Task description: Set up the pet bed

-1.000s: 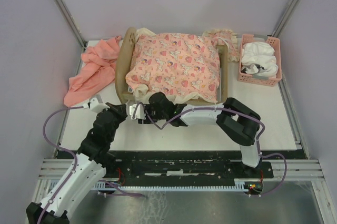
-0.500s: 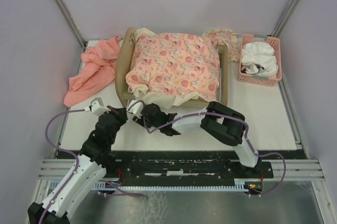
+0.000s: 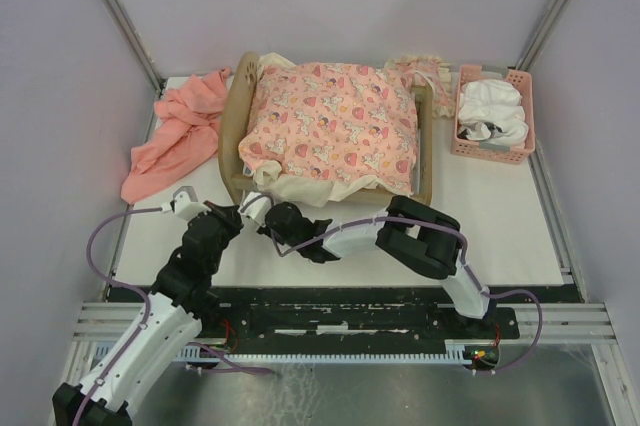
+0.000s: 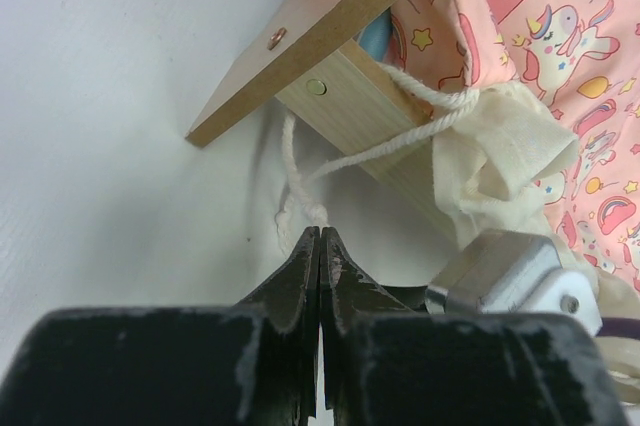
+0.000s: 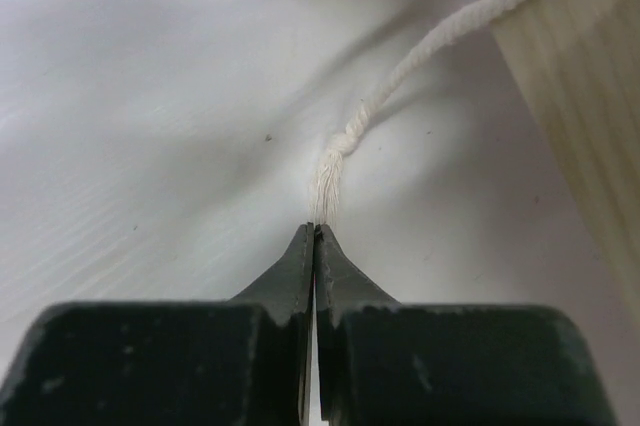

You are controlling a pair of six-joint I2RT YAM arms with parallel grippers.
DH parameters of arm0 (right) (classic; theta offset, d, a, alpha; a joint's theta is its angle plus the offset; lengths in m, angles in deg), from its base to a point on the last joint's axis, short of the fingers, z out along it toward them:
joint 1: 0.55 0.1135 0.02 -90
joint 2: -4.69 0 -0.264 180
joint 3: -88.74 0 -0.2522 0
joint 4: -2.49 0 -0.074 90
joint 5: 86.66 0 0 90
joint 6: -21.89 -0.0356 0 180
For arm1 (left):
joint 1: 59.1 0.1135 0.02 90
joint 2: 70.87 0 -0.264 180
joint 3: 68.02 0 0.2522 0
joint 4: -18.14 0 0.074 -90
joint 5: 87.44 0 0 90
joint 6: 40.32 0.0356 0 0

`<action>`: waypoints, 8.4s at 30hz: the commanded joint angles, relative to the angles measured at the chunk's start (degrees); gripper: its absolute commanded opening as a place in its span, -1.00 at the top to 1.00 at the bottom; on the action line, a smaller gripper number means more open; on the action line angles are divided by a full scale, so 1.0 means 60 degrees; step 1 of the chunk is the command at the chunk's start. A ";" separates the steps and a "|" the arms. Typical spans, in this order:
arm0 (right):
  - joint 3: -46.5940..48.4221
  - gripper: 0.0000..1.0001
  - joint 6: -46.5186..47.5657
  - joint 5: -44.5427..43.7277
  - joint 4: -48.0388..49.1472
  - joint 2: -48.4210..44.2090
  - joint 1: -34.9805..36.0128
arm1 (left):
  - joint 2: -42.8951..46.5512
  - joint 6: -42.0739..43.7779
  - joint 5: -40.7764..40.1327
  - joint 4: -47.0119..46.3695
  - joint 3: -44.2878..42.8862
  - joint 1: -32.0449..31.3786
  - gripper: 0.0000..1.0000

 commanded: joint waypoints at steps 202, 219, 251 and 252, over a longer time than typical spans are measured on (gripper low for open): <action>-0.2004 0.96 -0.3860 -0.2787 0.6419 -0.1072 0.0345 | -0.4302 0.2242 0.2518 -0.7344 0.0859 0.1694 0.28; -0.1923 0.97 -0.4545 -0.4008 0.6000 -0.1043 0.0508 | -0.4462 0.2769 0.3154 -0.7392 0.0620 0.1664 0.28; -0.1461 0.96 -0.3834 -0.3259 0.5810 -0.0703 0.0599 | -0.5335 0.3266 0.3233 -0.7944 -0.0004 0.1661 0.36; -0.1449 0.97 -0.3794 -0.3261 0.5810 -0.0700 0.0592 | -0.5375 0.3288 0.3246 -0.7945 -0.0026 0.1664 0.41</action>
